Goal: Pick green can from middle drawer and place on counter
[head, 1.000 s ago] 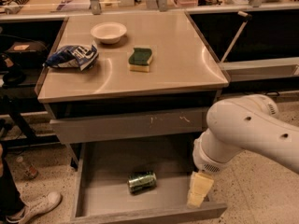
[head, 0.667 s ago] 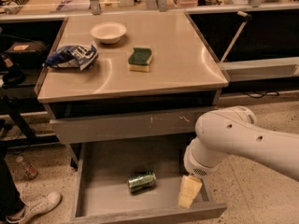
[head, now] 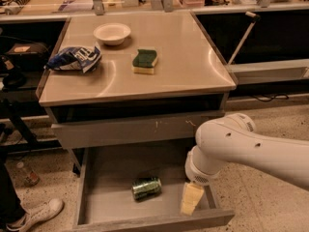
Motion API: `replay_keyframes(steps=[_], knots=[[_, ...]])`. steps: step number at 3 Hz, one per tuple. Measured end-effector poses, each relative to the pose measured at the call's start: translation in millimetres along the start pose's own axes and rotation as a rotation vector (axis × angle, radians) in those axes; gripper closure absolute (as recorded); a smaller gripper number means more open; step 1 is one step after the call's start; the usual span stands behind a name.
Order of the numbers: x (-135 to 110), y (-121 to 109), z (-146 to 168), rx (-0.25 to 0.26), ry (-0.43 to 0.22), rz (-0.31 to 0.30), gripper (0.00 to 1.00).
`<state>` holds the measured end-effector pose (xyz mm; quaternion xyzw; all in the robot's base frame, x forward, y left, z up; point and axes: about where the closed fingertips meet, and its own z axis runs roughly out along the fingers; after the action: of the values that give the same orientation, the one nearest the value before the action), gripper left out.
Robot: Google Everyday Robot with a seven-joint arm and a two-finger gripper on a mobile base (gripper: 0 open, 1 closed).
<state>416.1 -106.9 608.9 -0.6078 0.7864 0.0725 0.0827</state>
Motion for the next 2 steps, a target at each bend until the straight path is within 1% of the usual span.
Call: replay_keyframes(steps=[1, 2], knots=[[-11.8, -21.1, 54.9, -0.018, -0.021, -0.013, 0.00], [-11.4, -20.2, 57.7, -0.023, -0.021, -0.012, 0.00]])
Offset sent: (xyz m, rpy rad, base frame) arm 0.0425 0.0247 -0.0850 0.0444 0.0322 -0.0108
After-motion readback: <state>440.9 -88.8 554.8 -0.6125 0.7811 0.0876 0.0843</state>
